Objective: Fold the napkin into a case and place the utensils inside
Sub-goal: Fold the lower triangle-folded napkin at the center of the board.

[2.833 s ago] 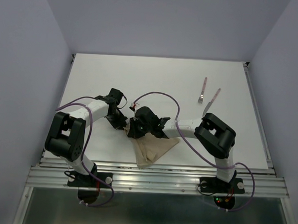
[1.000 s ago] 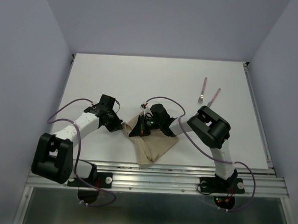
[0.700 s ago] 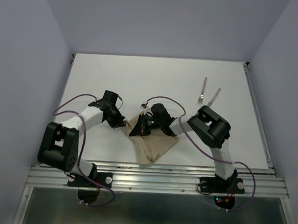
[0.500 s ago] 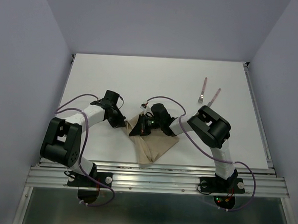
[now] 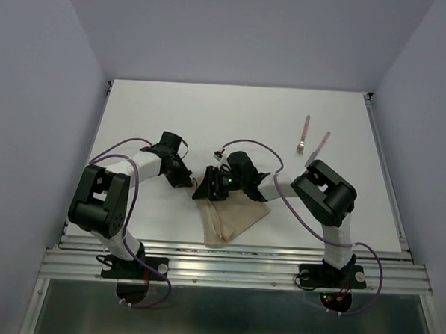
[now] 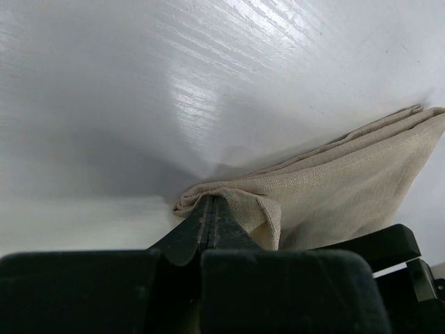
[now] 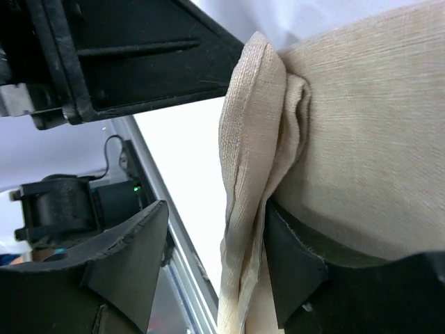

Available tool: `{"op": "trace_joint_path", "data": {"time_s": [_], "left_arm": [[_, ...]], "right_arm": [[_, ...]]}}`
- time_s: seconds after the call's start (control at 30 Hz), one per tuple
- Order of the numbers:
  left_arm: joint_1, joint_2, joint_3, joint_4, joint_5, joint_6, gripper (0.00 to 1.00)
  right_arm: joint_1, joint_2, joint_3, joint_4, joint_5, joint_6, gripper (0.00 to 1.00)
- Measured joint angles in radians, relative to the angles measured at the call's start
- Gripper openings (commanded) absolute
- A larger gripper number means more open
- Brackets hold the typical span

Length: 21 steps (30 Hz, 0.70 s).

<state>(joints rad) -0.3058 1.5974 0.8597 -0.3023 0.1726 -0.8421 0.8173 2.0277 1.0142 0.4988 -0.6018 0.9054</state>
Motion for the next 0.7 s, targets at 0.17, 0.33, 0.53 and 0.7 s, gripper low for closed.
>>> {"op": "trace_joint_path", "data": {"time_s": [0.17, 0.33, 0.53, 0.7], "left_arm": [[0.000, 0.009, 0.006, 0.003, 0.006, -0.001, 0.00], [0.000, 0.016, 0.009, 0.009, 0.010, -0.001, 0.00], [0.000, 0.026, 0.019, 0.008, 0.012, -0.001, 0.00], [0.000, 0.029, 0.022, 0.006, 0.013, -0.002, 0.00]], "right_arm": [[0.000, -0.068, -0.010, -0.126, 0.083, -0.059, 0.64], [0.016, -0.209, -0.054, -0.314, 0.248, -0.140, 0.72], [0.121, -0.396, -0.060, -0.471, 0.483, -0.229, 0.68], [0.285, -0.417, -0.019, -0.600, 0.666, -0.295, 0.65]]}}
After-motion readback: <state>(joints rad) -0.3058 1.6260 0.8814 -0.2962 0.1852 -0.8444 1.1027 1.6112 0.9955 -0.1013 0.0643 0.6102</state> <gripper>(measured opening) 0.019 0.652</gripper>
